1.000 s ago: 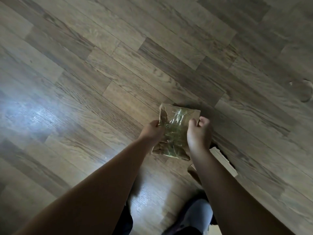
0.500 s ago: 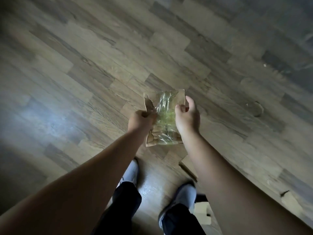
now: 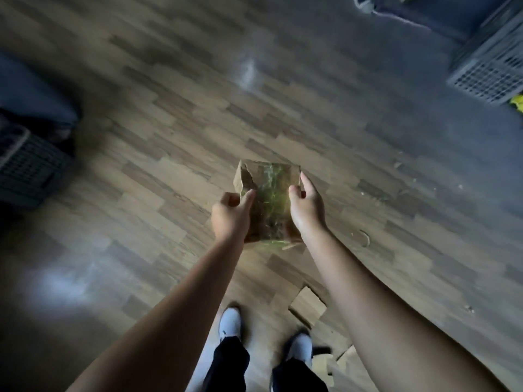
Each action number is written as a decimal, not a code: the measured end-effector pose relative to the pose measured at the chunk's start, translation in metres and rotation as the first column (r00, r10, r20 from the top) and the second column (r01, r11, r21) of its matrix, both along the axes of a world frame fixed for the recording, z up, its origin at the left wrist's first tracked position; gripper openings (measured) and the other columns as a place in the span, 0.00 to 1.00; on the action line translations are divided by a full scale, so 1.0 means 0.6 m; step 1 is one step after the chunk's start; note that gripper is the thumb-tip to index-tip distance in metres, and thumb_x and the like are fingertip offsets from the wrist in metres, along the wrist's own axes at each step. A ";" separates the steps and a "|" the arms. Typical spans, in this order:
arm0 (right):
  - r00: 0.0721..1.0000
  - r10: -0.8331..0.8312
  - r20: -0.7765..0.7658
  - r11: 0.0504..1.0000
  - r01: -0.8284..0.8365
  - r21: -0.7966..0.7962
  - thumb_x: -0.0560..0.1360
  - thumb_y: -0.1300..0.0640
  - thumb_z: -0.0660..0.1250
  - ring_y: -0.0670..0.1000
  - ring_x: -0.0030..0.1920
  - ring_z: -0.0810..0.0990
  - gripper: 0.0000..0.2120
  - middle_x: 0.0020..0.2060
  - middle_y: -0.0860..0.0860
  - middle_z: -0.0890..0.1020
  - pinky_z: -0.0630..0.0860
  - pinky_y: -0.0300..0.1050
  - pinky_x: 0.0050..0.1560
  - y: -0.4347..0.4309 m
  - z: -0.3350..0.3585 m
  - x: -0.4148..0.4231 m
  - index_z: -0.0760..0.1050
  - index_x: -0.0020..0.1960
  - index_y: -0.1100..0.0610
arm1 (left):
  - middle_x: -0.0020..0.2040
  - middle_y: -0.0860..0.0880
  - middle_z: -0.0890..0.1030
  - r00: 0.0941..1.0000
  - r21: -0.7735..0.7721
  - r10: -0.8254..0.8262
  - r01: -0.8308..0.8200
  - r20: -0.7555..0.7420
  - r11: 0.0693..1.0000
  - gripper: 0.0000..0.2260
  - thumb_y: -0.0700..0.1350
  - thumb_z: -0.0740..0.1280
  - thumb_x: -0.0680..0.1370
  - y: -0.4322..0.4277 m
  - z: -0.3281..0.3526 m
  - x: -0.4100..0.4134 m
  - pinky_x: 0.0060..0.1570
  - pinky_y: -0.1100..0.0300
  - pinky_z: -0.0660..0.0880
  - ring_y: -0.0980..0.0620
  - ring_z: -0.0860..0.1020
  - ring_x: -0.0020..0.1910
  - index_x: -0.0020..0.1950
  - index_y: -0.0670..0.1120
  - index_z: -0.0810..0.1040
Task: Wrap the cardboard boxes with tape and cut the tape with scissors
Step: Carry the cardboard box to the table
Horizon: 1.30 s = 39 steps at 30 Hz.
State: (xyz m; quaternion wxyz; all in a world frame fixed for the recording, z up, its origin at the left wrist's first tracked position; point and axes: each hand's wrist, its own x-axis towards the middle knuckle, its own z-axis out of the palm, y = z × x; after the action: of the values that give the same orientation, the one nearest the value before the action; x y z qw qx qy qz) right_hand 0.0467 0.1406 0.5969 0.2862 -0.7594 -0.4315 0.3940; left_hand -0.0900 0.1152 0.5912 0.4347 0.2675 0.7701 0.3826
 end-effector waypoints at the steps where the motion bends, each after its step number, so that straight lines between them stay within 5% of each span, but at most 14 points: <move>1: 1.000 0.006 0.004 1.000 -0.006 0.012 0.80 0.52 0.60 0.52 0.66 0.73 0.22 0.68 0.51 0.74 0.68 0.40 0.61 0.009 0.020 -0.003 0.66 0.74 0.50 | 0.33 0.54 0.76 1.000 0.008 -0.014 0.014 -0.003 1.000 0.12 0.55 0.72 0.73 0.007 0.024 -0.004 0.30 0.63 0.68 0.58 0.73 0.32 0.42 0.47 0.76; 14: 0.999 -0.028 0.033 0.981 0.021 0.192 0.80 0.52 0.59 0.53 0.63 0.75 0.21 0.64 0.51 0.77 0.69 0.40 0.57 0.214 0.236 0.000 0.67 0.72 0.49 | 0.34 0.52 0.76 0.997 0.205 -0.071 0.066 0.017 0.977 0.13 0.54 0.70 0.75 0.220 0.222 -0.006 0.31 0.61 0.67 0.56 0.74 0.33 0.42 0.45 0.75; 32: 0.991 0.101 0.089 0.957 -0.121 0.262 0.79 0.51 0.60 0.58 0.62 0.75 0.22 0.63 0.56 0.77 0.70 0.44 0.56 0.815 0.349 0.055 0.66 0.72 0.54 | 0.36 0.51 0.76 0.999 0.290 0.028 -0.018 -0.029 0.957 0.14 0.54 0.69 0.76 0.796 0.349 0.053 0.37 0.60 0.68 0.54 0.74 0.36 0.45 0.43 0.75; 36: 0.992 0.083 0.093 0.952 -0.106 0.286 0.79 0.53 0.59 0.60 0.52 0.77 0.12 0.50 0.59 0.80 0.71 0.47 0.49 0.965 0.340 0.052 0.77 0.54 0.60 | 0.38 0.50 0.78 1.000 0.305 0.011 -0.007 -0.014 0.952 0.14 0.54 0.69 0.75 0.950 0.340 0.043 0.37 0.61 0.70 0.52 0.76 0.38 0.46 0.43 0.77; 39: 0.992 0.050 0.116 0.945 -0.084 0.317 0.79 0.56 0.59 0.57 0.39 0.71 0.16 0.32 0.54 0.73 0.64 0.47 0.39 1.092 0.338 0.045 0.66 0.32 0.55 | 0.39 0.50 0.78 1.000 0.324 -0.015 0.014 0.001 0.946 0.14 0.54 0.69 0.76 1.081 0.333 0.035 0.40 0.61 0.69 0.52 0.75 0.40 0.47 0.42 0.77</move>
State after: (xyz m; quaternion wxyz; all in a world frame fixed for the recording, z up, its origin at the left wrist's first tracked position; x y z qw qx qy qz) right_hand 0.0740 0.7958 0.7994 0.3691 -0.7074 -0.5300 0.2871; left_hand -0.0689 0.7636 0.7909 0.3891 0.3403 0.6940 0.5013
